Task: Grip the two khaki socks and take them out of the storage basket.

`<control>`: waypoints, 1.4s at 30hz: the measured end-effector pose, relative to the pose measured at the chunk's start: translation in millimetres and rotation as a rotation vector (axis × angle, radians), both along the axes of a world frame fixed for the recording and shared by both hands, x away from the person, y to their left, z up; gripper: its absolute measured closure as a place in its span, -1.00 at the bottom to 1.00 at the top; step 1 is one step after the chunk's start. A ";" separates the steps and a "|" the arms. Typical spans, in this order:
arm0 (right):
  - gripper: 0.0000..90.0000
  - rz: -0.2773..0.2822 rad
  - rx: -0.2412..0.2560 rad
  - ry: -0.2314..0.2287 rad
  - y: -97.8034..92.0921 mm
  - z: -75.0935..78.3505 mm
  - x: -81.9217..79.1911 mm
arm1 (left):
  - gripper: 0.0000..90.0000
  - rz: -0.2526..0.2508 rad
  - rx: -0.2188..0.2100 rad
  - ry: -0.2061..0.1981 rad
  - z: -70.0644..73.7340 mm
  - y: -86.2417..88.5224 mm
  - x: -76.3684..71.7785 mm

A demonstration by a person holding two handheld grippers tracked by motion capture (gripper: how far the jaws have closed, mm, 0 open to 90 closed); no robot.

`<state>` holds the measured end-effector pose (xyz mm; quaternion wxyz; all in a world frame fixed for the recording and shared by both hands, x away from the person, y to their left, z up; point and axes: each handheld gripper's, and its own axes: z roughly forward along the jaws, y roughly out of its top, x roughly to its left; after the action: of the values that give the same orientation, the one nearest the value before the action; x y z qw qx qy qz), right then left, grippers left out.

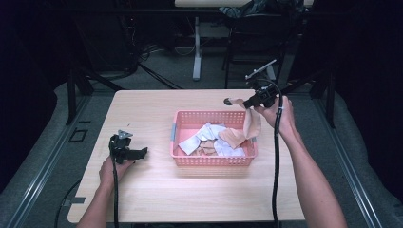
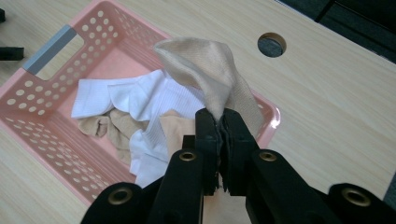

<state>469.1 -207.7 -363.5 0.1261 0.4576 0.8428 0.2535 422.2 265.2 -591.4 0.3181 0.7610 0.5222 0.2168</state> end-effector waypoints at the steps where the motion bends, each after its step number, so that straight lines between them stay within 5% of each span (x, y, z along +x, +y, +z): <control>1: 0.92 -0.001 -0.002 -0.003 -2.7 1.5 -0.4 | -0.98 0.000 0.000 0.000 0.0 0.0 0.0; 25: 0.92 -0.096 0.005 -0.018 -70.0 8.4 -11.9 | -0.98 0.000 0.000 -0.001 -0.1 0.0 0.1; 34: 0.93 -0.154 0.016 -0.005 -98.3 -3.6 -13.4 | -0.98 -0.001 0.000 -0.001 0.0 0.0 0.1; 42: 0.93 -0.209 0.017 0.038 -121.7 -33.2 -10.7 | -0.98 0.000 0.000 0.000 0.0 0.0 0.0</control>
<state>458.4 -329.4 -396.7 0.1318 0.5491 0.7904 0.2374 422.2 265.2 -591.4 0.3181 0.7610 0.5222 0.2169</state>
